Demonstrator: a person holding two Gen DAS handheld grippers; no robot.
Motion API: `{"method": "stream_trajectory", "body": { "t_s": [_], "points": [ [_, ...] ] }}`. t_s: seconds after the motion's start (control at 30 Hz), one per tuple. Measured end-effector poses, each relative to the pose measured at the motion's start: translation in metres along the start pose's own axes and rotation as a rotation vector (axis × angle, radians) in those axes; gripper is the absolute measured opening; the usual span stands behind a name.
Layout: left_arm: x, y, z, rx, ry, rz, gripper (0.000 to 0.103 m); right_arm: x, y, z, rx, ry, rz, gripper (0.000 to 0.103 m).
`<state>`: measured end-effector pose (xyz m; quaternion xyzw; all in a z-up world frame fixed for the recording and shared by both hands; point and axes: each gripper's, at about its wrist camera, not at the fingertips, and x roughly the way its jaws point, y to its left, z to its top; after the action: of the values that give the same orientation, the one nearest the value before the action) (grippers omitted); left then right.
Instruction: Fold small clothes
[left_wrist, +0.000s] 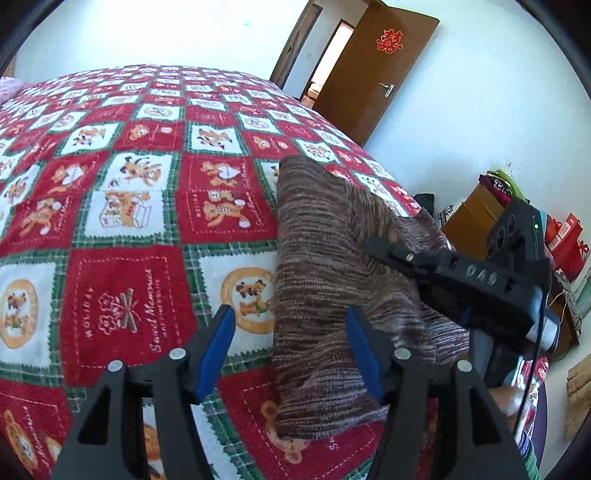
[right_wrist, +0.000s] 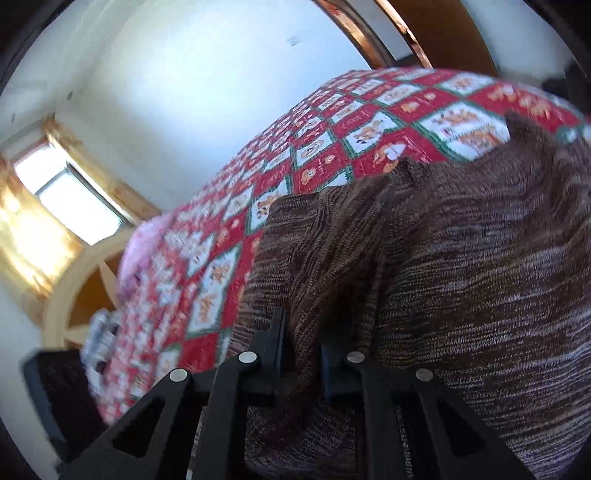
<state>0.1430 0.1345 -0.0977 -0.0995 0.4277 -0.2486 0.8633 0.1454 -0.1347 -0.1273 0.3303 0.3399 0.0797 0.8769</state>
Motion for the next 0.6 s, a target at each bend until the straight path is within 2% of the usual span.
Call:
{"method": "stream_trajectory", "body": {
  "t_s": [0.07, 0.17, 0.27, 0.37, 0.43, 0.5, 0.57, 0.6],
  "points": [
    [0.003, 0.001, -0.002, -0.005, 0.010, -0.012, 0.064, 0.002, -0.014, 0.002, 0.081, 0.010, 0.050, 0.020],
    [0.006, 0.000, -0.005, -0.006, 0.020, -0.019, 0.064, 0.009, -0.024, 0.002, 0.142, 0.023, 0.049, 0.021],
    [0.006, 0.001, -0.006, -0.012, 0.023, -0.020, 0.064, -0.005, -0.017, 0.005, 0.105, -0.038, -0.008, 0.026],
    [0.007, 0.004, -0.007, -0.022, 0.028, -0.030, 0.064, -0.017, -0.013, 0.006, 0.073, -0.106, -0.053, 0.059],
    [0.007, 0.004, -0.006, -0.021, 0.028, -0.031, 0.064, -0.014, -0.016, 0.007, 0.074, -0.103, -0.082, 0.059],
    [0.008, 0.004, -0.006, -0.018, 0.029, -0.028, 0.064, -0.004, -0.017, 0.007, 0.070, -0.050, -0.084, 0.059],
    [0.009, 0.005, -0.006, -0.017, 0.031, -0.029, 0.064, 0.001, -0.009, 0.006, 0.014, -0.032, -0.110, 0.059],
    [0.010, 0.005, -0.006, -0.017, 0.032, -0.027, 0.064, 0.004, -0.002, 0.005, -0.013, -0.011, -0.087, 0.059]
  ]
}}
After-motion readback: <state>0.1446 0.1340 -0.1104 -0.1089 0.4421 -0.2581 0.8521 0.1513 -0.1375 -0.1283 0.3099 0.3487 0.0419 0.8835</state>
